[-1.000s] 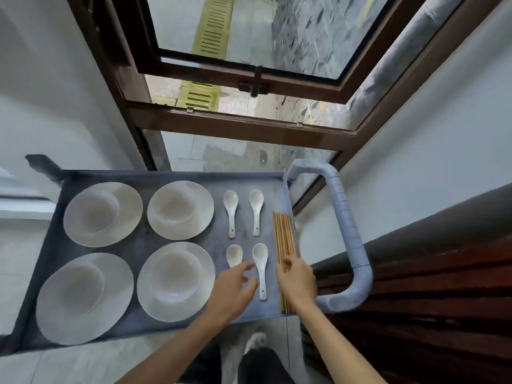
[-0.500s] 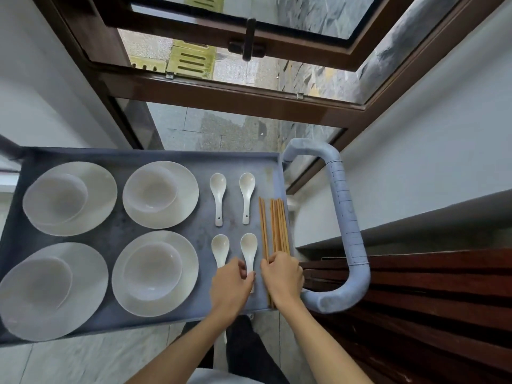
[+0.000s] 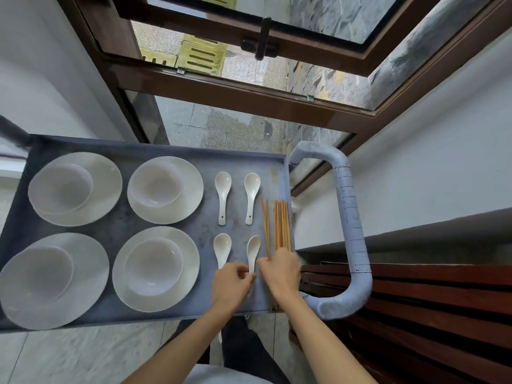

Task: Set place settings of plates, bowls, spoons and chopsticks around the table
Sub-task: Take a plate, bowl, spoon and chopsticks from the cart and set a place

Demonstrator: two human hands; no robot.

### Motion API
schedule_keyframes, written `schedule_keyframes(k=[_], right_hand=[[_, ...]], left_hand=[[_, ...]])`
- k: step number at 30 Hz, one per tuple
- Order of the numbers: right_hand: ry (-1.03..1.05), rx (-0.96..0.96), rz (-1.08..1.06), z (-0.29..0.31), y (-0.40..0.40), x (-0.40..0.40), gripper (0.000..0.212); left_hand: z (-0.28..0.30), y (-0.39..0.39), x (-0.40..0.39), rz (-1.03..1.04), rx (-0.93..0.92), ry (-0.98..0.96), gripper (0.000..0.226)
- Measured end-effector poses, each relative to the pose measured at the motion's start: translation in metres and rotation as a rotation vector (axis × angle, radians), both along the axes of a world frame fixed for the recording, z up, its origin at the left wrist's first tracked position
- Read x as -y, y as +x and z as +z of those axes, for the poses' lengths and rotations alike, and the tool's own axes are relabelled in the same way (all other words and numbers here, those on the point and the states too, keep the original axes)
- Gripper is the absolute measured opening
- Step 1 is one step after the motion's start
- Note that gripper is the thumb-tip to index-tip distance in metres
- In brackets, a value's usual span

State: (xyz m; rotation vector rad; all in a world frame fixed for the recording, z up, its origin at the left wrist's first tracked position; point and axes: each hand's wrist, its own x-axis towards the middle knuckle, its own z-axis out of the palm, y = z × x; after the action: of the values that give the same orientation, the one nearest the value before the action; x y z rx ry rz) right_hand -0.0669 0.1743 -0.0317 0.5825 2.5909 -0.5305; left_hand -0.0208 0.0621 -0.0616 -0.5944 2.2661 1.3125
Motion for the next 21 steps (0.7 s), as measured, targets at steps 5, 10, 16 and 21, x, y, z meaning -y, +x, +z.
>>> schedule_keyframes(k=[5,10,16,21], right_hand=[[-0.222,-0.043,-0.159,0.018,0.006,-0.018,0.03],[-0.695,-0.042,-0.307,0.035,0.015,-0.029,0.026],[-0.899,-0.036,-0.274,0.049,0.023,-0.035,0.016],[-1.1,0.07,-0.298,0.054,0.029,-0.04,0.029]], left_hand=[[0.012,0.004,0.0,0.107,-0.021,0.247,0.012],[0.041,-0.001,0.003,0.187,0.009,0.549,0.004],[0.077,-0.002,0.017,0.142,0.02,0.737,0.012],[0.093,0.0,0.023,0.067,-0.011,0.61,0.017]])
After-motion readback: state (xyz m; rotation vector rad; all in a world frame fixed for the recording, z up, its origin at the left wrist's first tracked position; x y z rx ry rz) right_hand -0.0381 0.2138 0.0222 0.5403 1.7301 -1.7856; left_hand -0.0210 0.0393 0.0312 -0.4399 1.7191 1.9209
